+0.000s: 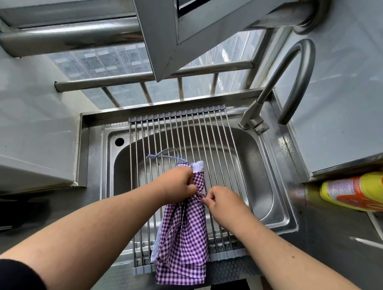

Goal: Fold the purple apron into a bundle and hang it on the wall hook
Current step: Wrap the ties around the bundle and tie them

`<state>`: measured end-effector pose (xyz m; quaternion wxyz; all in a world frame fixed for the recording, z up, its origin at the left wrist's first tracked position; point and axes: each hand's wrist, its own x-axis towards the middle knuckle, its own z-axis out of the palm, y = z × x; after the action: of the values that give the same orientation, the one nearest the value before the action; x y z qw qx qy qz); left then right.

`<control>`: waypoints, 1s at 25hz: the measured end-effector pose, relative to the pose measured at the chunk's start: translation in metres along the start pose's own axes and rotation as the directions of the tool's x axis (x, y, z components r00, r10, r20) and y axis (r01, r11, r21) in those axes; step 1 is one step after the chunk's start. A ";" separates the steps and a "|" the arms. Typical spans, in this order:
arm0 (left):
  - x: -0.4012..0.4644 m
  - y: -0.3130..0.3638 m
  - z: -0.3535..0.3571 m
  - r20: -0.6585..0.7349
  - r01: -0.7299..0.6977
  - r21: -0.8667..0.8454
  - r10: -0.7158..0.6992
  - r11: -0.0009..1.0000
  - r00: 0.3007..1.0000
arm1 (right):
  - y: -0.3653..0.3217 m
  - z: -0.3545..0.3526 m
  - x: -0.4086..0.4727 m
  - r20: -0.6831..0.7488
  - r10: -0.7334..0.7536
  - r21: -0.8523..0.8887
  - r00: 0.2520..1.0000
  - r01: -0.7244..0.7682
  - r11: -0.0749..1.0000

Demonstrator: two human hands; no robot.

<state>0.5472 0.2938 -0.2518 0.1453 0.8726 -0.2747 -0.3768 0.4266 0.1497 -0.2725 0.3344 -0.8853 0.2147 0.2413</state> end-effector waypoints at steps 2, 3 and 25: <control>-0.001 0.001 0.003 0.006 -0.004 0.006 0.004 1.000 1.000 | 0.002 -0.001 0.000 0.037 0.022 -0.008 0.999 -0.022 1.000; -0.001 0.001 0.004 0.008 -0.011 0.002 0.011 1.000 1.000 | 0.003 -0.003 0.001 0.035 0.026 -0.014 0.999 -0.026 1.000; -0.034 -0.039 0.031 -0.093 -0.211 0.540 0.307 0.815 0.947 | -0.027 -0.011 0.039 -0.063 0.040 -0.058 0.997 -0.044 0.997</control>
<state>0.5193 0.3436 -0.2710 -0.0239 0.8629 -0.4694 -0.1856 0.4754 0.1520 -0.2739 0.2958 -0.8973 0.2362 0.2271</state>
